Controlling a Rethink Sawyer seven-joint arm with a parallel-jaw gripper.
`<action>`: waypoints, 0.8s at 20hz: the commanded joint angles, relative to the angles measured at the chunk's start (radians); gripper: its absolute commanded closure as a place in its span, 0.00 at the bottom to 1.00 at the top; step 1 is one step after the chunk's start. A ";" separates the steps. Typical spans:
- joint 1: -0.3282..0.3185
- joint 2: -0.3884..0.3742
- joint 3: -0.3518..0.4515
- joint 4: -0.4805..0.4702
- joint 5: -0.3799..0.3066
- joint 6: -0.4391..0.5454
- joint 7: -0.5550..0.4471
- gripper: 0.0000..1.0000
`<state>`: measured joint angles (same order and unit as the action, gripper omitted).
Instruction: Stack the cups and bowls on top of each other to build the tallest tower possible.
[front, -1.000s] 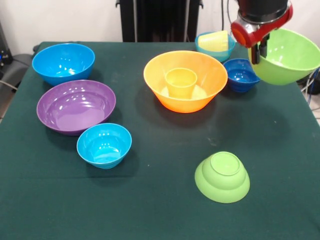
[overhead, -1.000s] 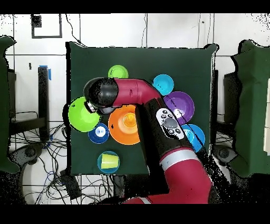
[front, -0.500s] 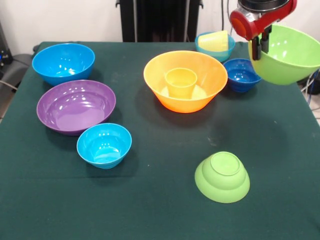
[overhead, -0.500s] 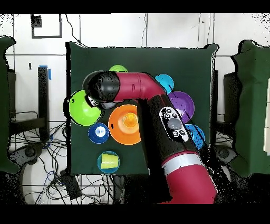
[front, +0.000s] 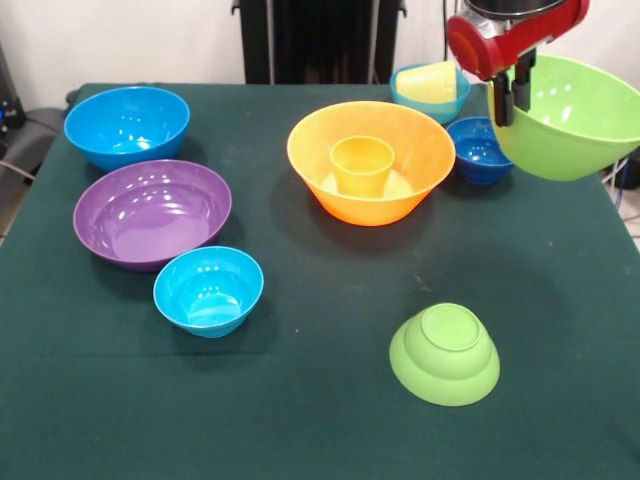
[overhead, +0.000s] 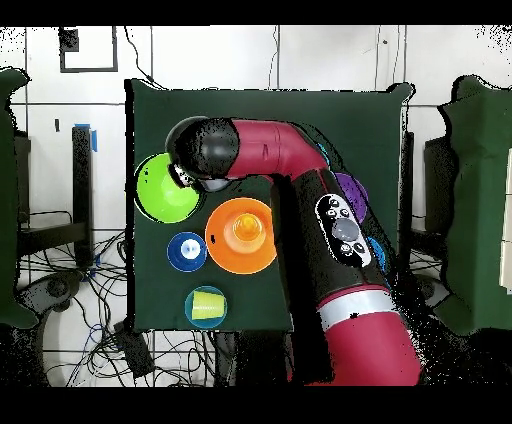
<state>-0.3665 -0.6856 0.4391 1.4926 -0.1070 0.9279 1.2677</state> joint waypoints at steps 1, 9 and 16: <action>-0.017 0.049 -0.028 -0.080 -0.065 0.122 0.012 1.00; -0.031 0.052 -0.027 -0.086 -0.076 0.134 0.004 1.00; -0.047 0.086 -0.026 -0.138 -0.101 0.193 -0.033 1.00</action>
<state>-0.3903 -0.6781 0.4378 1.4204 -0.1295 0.9992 1.2677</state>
